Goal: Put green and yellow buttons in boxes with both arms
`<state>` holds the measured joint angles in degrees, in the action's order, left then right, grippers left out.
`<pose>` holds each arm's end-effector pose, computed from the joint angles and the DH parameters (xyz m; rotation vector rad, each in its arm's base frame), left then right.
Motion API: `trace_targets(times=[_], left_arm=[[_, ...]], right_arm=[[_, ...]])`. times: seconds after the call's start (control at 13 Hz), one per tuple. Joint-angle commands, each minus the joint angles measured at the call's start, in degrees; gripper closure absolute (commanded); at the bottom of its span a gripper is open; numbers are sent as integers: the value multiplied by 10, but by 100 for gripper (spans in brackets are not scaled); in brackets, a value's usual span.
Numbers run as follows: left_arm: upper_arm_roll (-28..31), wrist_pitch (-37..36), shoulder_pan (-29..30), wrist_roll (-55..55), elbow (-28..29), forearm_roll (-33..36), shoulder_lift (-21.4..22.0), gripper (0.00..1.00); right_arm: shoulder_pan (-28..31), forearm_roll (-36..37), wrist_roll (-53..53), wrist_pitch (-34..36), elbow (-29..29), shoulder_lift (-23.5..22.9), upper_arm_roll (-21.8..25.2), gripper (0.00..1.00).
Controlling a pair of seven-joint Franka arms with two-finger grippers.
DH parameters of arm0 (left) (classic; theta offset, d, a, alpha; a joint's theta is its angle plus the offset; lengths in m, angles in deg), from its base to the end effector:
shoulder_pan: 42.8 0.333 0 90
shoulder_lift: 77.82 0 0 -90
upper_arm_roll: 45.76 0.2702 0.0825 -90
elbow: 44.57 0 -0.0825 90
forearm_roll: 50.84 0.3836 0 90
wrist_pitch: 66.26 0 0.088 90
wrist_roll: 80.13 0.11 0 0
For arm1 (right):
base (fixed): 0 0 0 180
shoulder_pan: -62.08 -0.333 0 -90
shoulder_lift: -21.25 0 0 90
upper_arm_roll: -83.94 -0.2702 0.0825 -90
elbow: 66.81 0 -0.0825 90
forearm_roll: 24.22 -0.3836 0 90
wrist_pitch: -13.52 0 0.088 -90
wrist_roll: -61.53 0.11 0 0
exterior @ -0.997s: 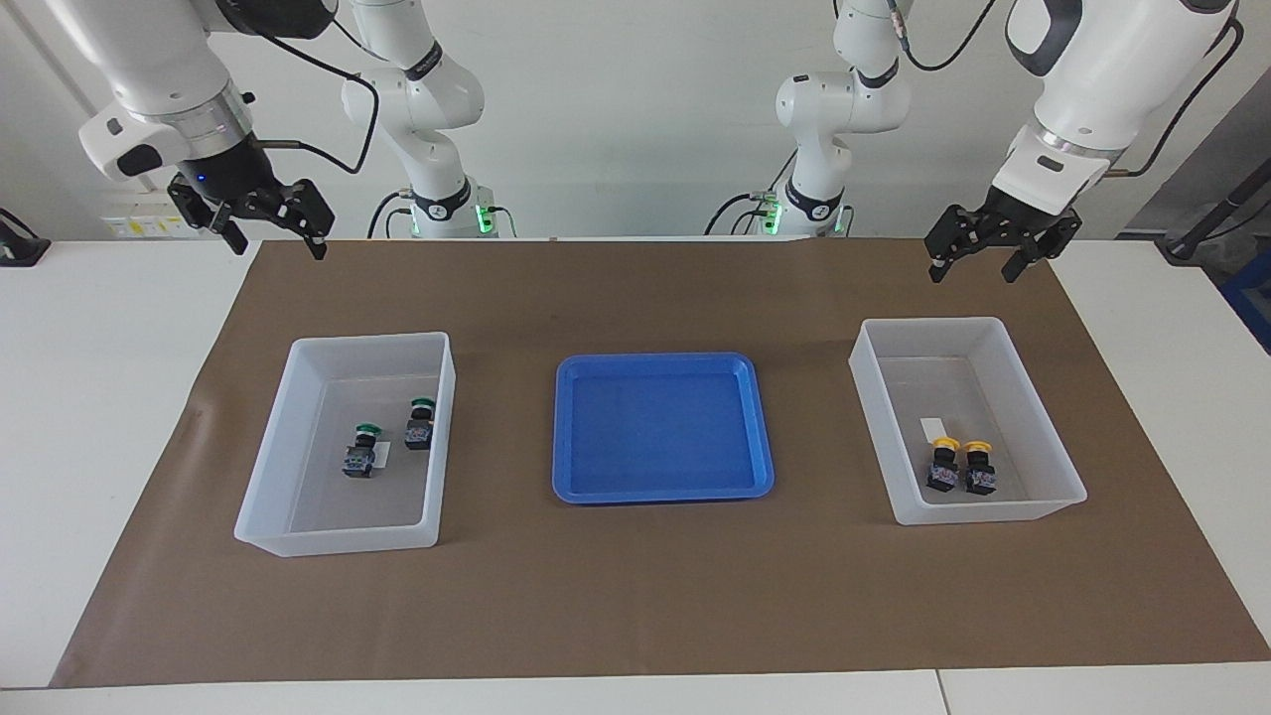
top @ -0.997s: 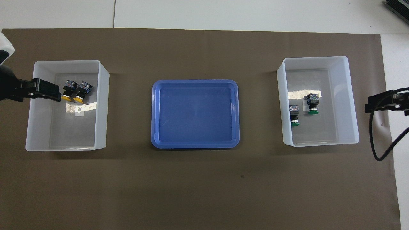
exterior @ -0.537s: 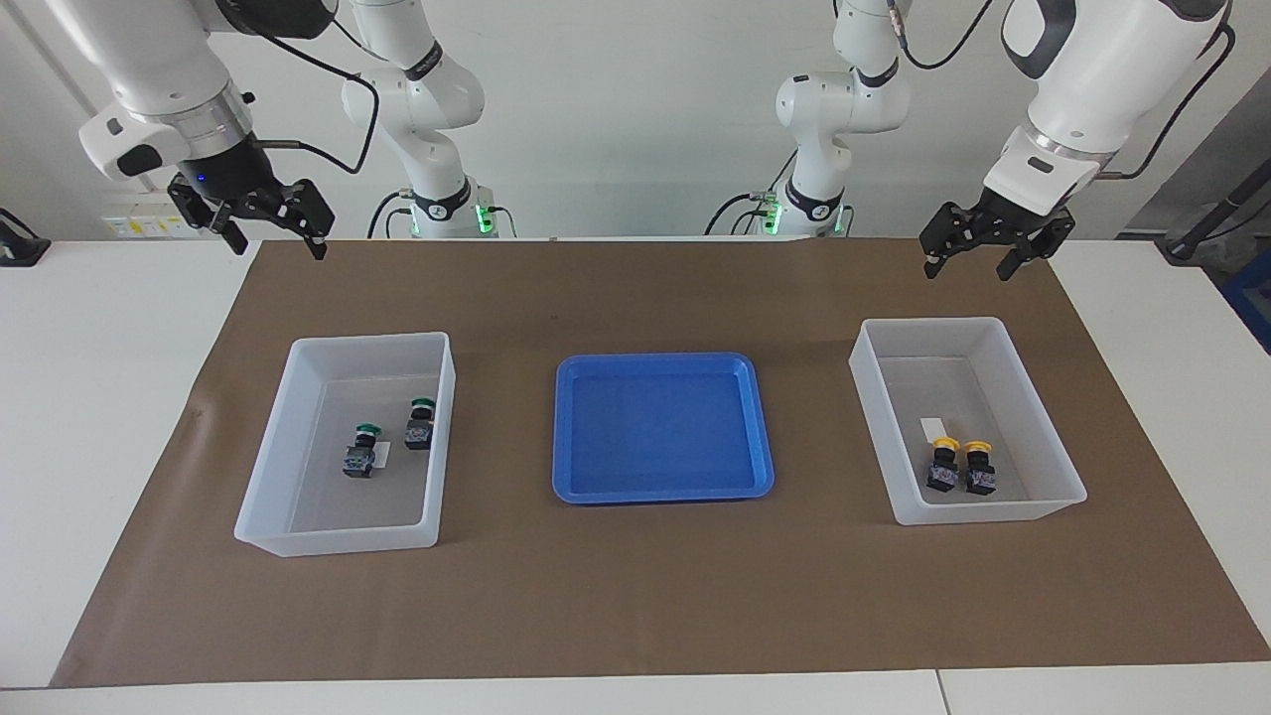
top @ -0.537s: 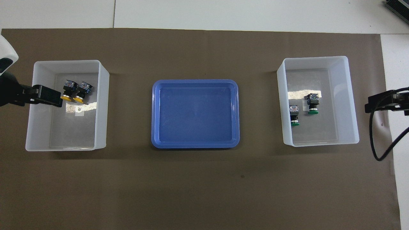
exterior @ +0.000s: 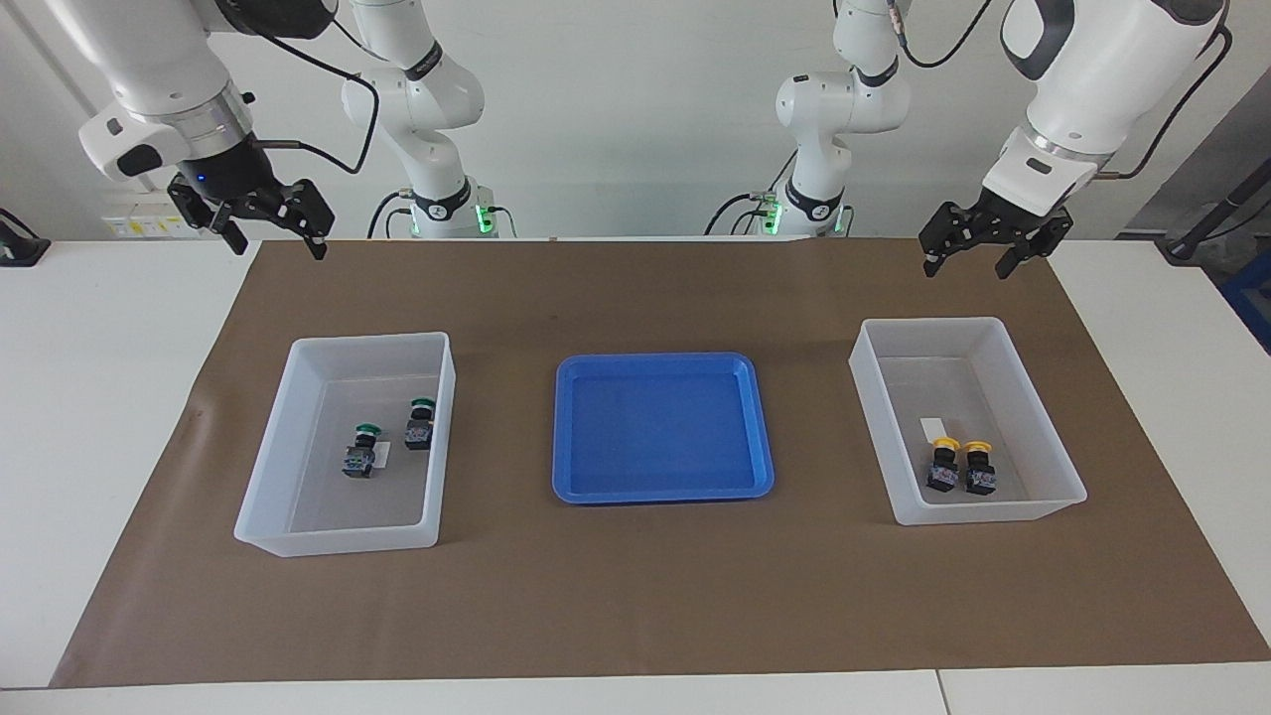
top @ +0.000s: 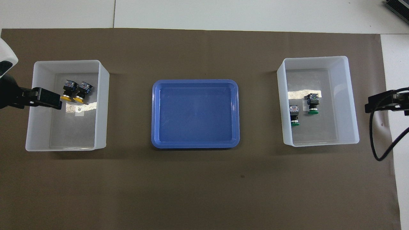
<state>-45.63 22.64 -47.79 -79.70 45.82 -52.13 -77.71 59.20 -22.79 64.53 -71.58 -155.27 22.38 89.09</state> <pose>0.5491 -0.0492 0.5719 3.1164 -0.1442 -0.0389 0.5396 -0.0248 0.5917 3.1142 -0.1458 -0.0606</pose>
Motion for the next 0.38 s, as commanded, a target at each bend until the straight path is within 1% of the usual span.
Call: trace_targets(times=[0.0,0.31], left_arm=[[7,1,8,6,21,2,19,0],[7,2,9,5,21,3,19,0]], right_arm=[[2,2,3,5,-7,8,-3,0],[2,2,3,5,-7,9,-3,0]])
